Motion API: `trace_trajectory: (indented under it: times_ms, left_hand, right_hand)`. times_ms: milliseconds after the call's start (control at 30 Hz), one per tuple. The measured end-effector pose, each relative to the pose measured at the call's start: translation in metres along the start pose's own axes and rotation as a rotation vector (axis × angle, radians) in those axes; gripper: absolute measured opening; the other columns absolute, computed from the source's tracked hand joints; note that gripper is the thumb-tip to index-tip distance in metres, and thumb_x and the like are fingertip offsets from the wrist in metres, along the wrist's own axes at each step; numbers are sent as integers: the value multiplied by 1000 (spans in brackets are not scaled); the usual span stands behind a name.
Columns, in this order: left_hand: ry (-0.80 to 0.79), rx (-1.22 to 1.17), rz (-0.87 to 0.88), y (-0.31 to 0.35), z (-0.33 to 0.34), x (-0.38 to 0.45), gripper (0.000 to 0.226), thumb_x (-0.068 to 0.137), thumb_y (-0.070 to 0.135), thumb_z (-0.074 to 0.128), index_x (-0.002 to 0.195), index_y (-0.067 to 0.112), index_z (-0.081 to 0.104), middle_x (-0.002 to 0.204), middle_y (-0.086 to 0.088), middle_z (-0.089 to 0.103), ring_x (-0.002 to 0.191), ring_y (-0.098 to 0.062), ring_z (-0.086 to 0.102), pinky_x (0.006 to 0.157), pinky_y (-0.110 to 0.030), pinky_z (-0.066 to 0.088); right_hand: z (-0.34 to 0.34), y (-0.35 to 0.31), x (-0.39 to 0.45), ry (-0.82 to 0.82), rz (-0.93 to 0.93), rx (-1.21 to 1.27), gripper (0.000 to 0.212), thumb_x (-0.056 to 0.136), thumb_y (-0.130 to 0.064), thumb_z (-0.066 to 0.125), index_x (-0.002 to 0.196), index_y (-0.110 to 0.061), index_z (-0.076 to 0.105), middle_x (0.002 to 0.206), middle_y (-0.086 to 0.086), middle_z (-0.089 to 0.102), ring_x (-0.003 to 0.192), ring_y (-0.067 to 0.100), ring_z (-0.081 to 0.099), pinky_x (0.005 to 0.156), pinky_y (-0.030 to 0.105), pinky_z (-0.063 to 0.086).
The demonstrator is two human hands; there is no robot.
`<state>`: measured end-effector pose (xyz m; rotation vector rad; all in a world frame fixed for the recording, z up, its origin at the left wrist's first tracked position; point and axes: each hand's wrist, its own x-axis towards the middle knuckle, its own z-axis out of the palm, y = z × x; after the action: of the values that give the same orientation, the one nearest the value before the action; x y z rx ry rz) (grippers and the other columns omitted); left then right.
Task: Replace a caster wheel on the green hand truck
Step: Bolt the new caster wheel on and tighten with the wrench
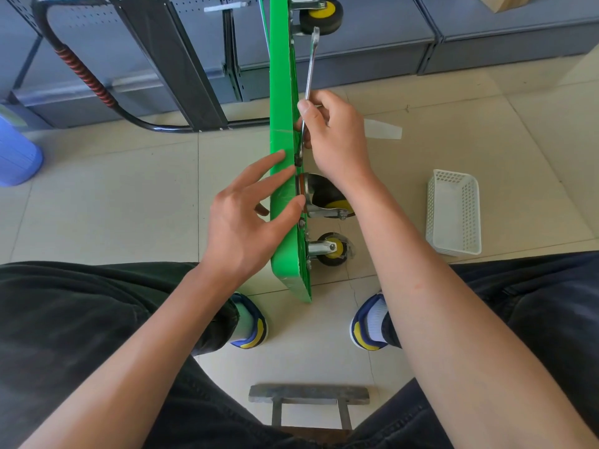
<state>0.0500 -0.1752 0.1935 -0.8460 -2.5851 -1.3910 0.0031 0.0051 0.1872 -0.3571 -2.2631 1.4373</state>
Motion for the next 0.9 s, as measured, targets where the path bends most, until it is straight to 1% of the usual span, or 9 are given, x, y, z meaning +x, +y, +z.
trace_trajectory:
  times_ms: [200,333,367,433,500,567,667,800,900]
  left_hand:
    - [-1,-12,-2,0,0,0,41,91,35,67,130,20,68,144,6,57,125,0,56,74,-25,59]
    - [-1,-11,-2,0,0,0,41,91,35,67,130,20,68,144,6,57,126,-1,56,74,-30,60]
    - [-3,-11,-3,0,0,0,41,92,35,67,130,20,68,144,6,57,126,-1,56,74,-30,60]
    - [-2,-12,-6,0,0,0,41,92,35,67,130,20,69,144,6,57,127,-2,56,75,-30,60]
    - [-3,-14,-5,0,0,0,41,92,35,67,130,20,69,144,7,57,126,-2,56,75,-30,60]
    - [-4,-13,-3,0,0,0,41,92,35,67,130,20,68,144,7,57,126,-2,56,74,-30,60]
    - [-2,-11,-2,0,0,0,41,92,35,67,130,20,69,143,7,58,125,-1,57,74,-29,60]
    - [-4,-13,-2,1,-1,0,41,92,35,67,129,20,69,144,7,57,125,-1,57,73,-31,60]
    - [-3,-12,-2,1,0,0,40,91,35,68,129,21,69,143,7,58,124,-2,57,72,-31,60]
  right_hand:
    - [2,4,6,-13,77,14,25,104,-30,52,95,-15,68,80,-1,71,73,14,68,70,41,58]
    - [2,4,13,-61,71,-36,27,105,-27,52,85,-15,65,72,-5,63,59,-1,54,54,15,39]
    - [3,3,14,-74,73,-48,27,105,-27,52,85,-15,64,72,-4,62,59,-1,52,53,14,36]
    - [5,6,17,-93,101,-38,30,106,-29,51,90,-10,69,80,4,69,66,6,57,57,17,42]
    - [7,10,20,-102,159,-3,34,105,-32,51,97,-7,72,91,10,74,78,18,67,73,32,54]
    - [9,12,21,-115,207,15,34,105,-34,52,100,-8,73,94,10,75,85,23,70,80,44,56]
    - [9,14,24,-137,225,27,33,106,-34,52,102,-10,73,90,5,74,79,16,66,79,41,56]
    - [11,18,26,-153,299,115,33,106,-34,53,95,-10,74,67,-8,63,67,11,60,70,35,50]
    - [12,26,28,-168,402,238,36,104,-36,56,100,-5,74,72,1,67,60,11,57,61,30,47]
